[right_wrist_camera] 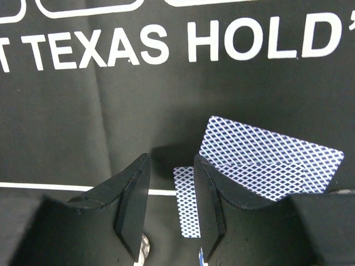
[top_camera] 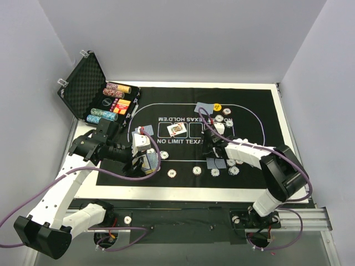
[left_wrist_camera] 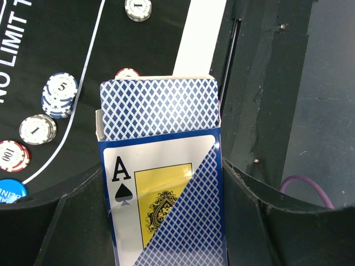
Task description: Distribute texas hold em gaming equipment
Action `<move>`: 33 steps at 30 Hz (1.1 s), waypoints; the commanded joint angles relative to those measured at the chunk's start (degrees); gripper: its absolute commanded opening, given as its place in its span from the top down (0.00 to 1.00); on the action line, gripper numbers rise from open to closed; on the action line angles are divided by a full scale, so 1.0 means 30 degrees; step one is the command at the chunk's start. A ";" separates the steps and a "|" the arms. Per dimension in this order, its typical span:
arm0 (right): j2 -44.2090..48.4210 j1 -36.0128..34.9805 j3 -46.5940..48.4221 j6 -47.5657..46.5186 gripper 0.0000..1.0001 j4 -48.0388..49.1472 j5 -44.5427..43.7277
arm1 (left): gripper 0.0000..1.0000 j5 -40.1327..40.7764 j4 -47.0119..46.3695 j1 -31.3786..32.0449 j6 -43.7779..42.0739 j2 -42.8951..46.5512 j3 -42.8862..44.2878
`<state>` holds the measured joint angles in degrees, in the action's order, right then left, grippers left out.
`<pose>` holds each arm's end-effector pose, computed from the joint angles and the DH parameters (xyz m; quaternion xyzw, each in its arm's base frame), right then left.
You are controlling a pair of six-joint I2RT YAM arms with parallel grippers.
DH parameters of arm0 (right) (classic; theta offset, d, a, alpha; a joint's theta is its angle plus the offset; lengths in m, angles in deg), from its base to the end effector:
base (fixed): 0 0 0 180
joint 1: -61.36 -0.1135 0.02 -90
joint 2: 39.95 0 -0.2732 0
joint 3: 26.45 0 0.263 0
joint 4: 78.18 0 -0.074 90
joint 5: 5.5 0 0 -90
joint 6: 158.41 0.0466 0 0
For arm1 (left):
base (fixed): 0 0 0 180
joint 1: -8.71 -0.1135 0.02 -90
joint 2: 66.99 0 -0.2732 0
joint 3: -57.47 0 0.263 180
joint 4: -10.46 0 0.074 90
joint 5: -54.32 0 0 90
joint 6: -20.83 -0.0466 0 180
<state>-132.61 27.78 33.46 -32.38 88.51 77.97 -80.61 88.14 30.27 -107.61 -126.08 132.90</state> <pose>0.2840 0.1822 0.1575 0.0411 0.9252 0.1698 0.3368 0.1584 -0.0980 0.3280 0.5296 0.7281 -0.3326 0.2806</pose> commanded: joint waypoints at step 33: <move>0.5516 -0.5973 0.3734 0.6535 0.46 0.4581 0.8063 | 1.00 -0.1285 -0.0548 -0.0097 0.0067 0.0214 0.0788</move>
<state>-117.40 10.81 44.15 -13.38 98.48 101.56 -81.31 87.70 30.23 -107.30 -126.04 132.96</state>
